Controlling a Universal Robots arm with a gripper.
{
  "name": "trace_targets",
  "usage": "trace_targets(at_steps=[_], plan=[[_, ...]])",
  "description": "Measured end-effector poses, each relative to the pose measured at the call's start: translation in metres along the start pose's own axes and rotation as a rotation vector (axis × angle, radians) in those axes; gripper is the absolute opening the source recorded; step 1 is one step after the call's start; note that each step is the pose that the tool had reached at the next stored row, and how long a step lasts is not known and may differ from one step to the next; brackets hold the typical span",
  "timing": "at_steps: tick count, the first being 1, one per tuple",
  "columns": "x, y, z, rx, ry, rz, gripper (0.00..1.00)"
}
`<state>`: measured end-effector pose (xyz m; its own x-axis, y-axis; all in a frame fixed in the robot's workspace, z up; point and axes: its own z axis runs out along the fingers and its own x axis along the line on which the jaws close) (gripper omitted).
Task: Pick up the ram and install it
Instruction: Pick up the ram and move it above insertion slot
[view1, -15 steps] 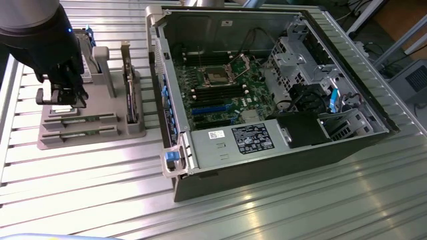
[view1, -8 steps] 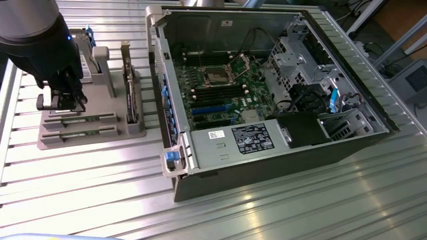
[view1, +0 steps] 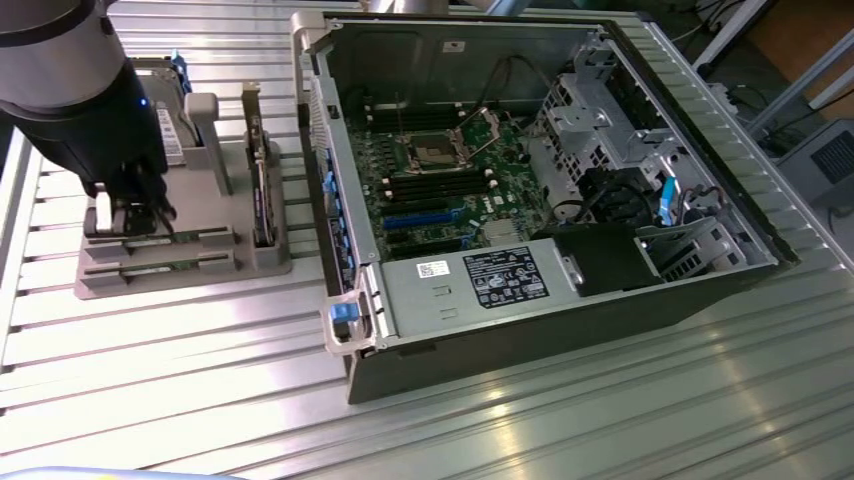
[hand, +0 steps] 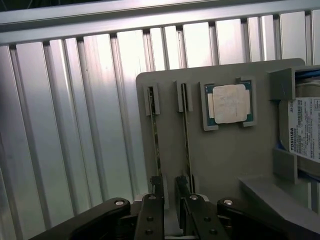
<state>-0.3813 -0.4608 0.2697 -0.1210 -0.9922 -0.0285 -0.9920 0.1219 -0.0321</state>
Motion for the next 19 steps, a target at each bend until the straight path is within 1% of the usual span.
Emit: trace_targets(at_steps=[4, 7, 8, 10, 11, 12, 14, 18, 19], plan=[[0.000, 0.0020, 0.0082, 0.0000, 0.0001, 0.001, 0.24], [0.002, 0.0064, 0.0204, -0.0001, 0.0002, 0.001, 0.24], [0.004, 0.0091, 0.0251, -0.0001, 0.0001, 0.001, 0.24], [0.009, 0.0095, 0.0291, 0.0001, 0.0000, 0.001, 0.24], [0.017, 0.0086, 0.0310, -0.0001, 0.0003, 0.001, 0.24], [0.020, 0.0082, 0.0333, 0.0000, 0.0012, 0.000, 0.24], [0.021, 0.0083, 0.0367, 0.0000, 0.0012, -0.003, 0.24], [0.021, 0.0084, 0.0415, -0.0025, -0.0012, -0.089, 0.24], [0.020, 0.0085, 0.0426, -0.0025, -0.0013, -0.089, 0.24]])
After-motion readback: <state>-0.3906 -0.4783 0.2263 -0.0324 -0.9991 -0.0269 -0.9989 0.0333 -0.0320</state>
